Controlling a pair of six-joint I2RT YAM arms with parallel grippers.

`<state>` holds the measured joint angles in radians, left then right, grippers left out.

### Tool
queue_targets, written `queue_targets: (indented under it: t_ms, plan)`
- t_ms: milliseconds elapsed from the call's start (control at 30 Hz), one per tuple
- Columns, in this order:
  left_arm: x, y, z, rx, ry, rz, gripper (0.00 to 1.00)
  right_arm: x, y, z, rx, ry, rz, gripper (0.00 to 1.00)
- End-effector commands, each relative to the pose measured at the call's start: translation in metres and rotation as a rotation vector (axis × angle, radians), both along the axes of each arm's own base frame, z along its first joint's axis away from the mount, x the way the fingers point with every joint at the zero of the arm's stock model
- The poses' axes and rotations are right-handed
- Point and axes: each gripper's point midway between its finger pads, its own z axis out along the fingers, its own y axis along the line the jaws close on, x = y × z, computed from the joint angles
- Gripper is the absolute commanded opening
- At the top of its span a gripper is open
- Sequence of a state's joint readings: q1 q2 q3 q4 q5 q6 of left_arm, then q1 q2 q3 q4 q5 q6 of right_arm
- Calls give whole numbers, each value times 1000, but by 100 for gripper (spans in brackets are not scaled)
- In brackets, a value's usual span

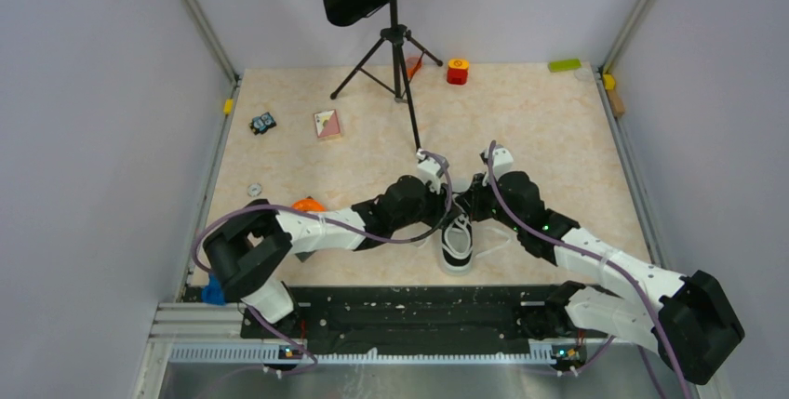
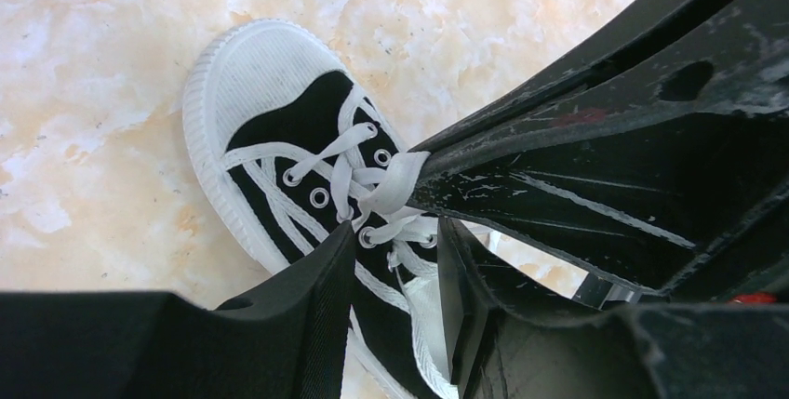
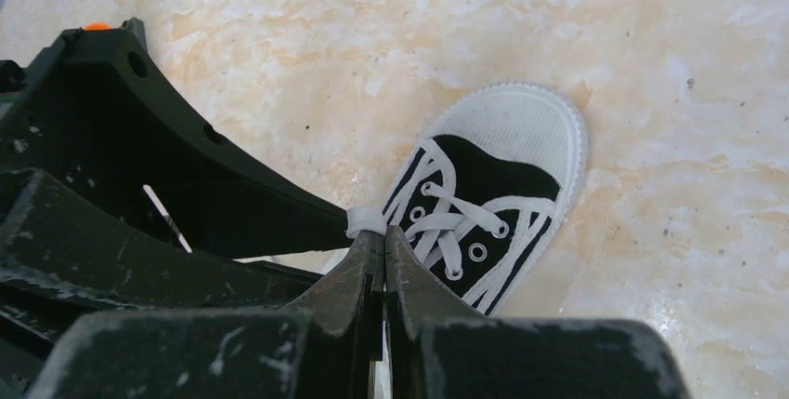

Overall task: Tie the shoes
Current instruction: Tie the shoelace on the shoe.

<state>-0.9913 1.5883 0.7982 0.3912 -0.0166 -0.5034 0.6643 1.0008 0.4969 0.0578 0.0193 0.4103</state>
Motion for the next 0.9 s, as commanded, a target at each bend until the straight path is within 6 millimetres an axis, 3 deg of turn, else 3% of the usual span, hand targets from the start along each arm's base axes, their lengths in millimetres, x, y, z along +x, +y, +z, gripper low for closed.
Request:
queue_targets:
  t_ms: [0, 600, 867]
  plan:
    - [3, -15, 12, -67, -17, -11, 42, 6, -1, 19, 31, -44, -16, 0]
    - [10, -20, 18, -81, -50, 1, 40, 5, 0, 19, 24, -41, -6, 0]
    - [9, -7, 21, -28, -89, 18, 42, 6, -1, 20, 21, -44, -10, 0]
